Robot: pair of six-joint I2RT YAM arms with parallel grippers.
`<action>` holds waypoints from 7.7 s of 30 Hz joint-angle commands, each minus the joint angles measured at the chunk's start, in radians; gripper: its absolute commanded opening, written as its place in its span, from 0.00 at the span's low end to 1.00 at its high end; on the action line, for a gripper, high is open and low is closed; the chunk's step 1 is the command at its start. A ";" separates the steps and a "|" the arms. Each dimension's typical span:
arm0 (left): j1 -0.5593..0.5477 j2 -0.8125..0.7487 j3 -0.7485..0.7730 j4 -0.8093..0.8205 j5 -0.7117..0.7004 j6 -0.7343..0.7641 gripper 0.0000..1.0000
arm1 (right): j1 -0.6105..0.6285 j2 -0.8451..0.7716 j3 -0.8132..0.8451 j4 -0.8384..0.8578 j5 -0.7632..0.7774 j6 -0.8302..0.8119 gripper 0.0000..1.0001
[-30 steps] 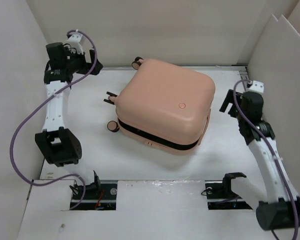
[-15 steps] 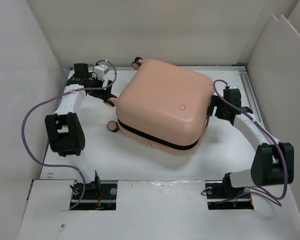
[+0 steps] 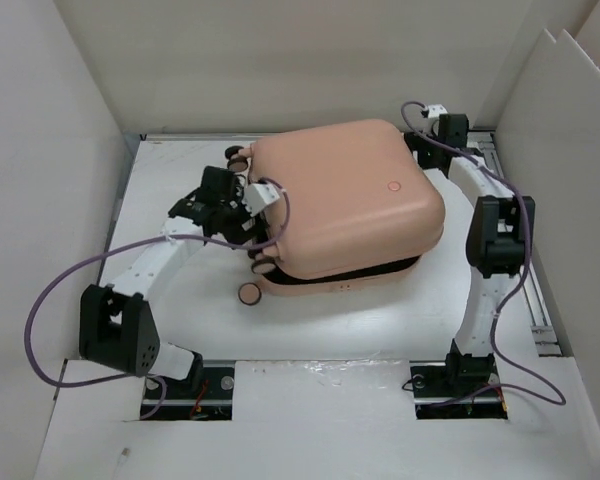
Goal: Pack the luggage
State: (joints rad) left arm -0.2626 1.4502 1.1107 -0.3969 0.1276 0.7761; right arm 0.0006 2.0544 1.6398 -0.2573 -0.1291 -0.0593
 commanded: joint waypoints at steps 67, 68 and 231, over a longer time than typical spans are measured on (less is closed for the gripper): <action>-0.549 -0.079 0.173 -0.672 0.086 0.107 0.40 | 0.260 0.095 0.523 -0.193 -0.146 0.193 0.88; -0.641 -0.108 0.173 -0.686 0.054 0.082 0.62 | 0.260 0.117 0.598 -0.273 -0.126 0.193 0.89; -0.529 0.453 0.808 -0.126 0.333 -0.284 0.00 | 0.843 -0.652 -1.164 1.118 0.298 -0.005 0.00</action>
State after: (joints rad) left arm -0.7906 1.9572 1.8660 -0.5663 0.4435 0.5037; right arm 0.8509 1.4017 0.4454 0.7731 0.1543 -0.0883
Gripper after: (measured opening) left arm 0.443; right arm 0.043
